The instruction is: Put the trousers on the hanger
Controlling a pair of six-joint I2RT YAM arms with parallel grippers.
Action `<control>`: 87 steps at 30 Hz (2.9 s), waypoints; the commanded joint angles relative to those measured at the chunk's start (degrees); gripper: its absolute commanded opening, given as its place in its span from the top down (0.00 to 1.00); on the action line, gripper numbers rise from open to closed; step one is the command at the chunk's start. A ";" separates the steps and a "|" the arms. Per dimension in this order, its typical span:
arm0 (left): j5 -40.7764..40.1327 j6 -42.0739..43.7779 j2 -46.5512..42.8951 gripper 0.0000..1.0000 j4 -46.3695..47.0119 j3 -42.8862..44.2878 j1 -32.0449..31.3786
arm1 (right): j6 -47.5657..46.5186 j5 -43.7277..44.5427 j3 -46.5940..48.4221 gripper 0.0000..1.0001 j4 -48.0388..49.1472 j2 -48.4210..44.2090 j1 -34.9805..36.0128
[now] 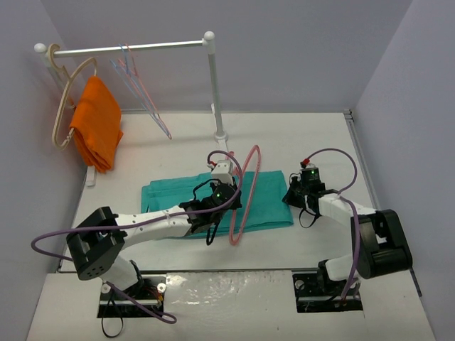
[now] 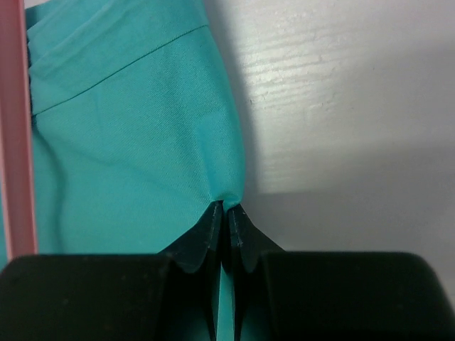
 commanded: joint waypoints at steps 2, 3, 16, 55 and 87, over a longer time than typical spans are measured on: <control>-3.66 -2.58 0.12 1.00 8.31 0.75 -0.38 | -0.53 -3.64 2.38 1.00 -6.55 -9.60 0.14; -3.75 -2.93 0.13 1.00 8.43 0.40 -0.38 | -0.21 -4.34 3.65 1.00 -7.76 -11.51 0.36; -4.61 -5.56 -2.21 1.00 10.55 -4.04 -0.47 | 8.56 -8.59 12.43 1.00 -3.37 -15.89 15.37; -5.30 -11.81 -5.47 1.00 25.51 -21.22 0.61 | 2.11 -3.43 13.00 0.61 8.87 4.19 30.13; -3.50 -13.13 -4.89 1.00 25.55 -20.46 1.34 | 8.57 -3.30 3.52 0.95 18.16 7.39 41.46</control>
